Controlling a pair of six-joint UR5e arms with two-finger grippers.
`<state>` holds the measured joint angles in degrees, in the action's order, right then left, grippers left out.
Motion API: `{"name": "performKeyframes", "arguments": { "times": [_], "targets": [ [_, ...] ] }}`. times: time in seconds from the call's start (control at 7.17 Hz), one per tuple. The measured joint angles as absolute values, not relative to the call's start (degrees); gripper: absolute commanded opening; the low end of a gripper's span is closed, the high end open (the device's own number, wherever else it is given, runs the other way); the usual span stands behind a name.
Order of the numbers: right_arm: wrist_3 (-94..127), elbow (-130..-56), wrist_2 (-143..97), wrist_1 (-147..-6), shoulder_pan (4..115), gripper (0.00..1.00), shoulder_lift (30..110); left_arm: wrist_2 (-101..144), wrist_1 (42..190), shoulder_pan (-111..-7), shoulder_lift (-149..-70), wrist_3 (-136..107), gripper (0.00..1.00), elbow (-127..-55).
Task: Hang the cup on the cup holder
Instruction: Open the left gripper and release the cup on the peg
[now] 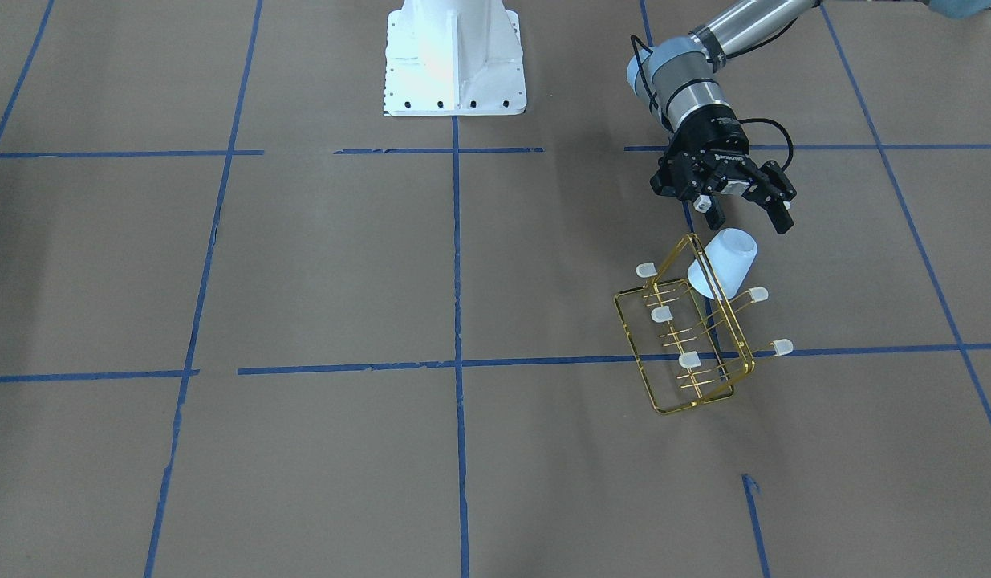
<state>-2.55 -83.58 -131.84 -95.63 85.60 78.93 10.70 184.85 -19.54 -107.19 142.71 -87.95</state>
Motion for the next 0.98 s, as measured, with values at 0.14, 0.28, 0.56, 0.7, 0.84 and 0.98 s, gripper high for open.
{"name": "performKeyframes", "arguments": {
  "times": [0.14,0.28,0.56,0.7,0.84,0.98],
  "targets": [
    [-2.55,-83.58,-131.84,-95.62,85.60,1.00,78.93,11.43,185.54,-19.84,-107.17,143.91,1.00,-89.82],
    [-2.55,-83.58,-131.84,-95.63,85.60,1.00,78.92,12.30,187.32,-20.04,-106.93,144.49,1.00,-91.92],
    [-2.55,-83.58,-131.84,-95.62,85.60,1.00,78.92,13.43,189.96,-20.18,-106.21,144.80,1.00,-94.93],
    [-2.55,-83.58,-131.84,-95.63,85.60,1.00,78.93,13.56,190.29,-20.21,-106.02,144.83,1.00,-95.66],
    [-2.55,-83.58,-131.84,-95.62,85.60,1.00,78.92,13.60,190.38,-20.24,-105.98,144.86,1.00,-96.01],
    [-2.55,-83.59,-131.83,-95.63,85.60,1.00,78.93,13.70,190.38,-20.27,-106.00,144.93,1.00,-96.27]
  ]
}}
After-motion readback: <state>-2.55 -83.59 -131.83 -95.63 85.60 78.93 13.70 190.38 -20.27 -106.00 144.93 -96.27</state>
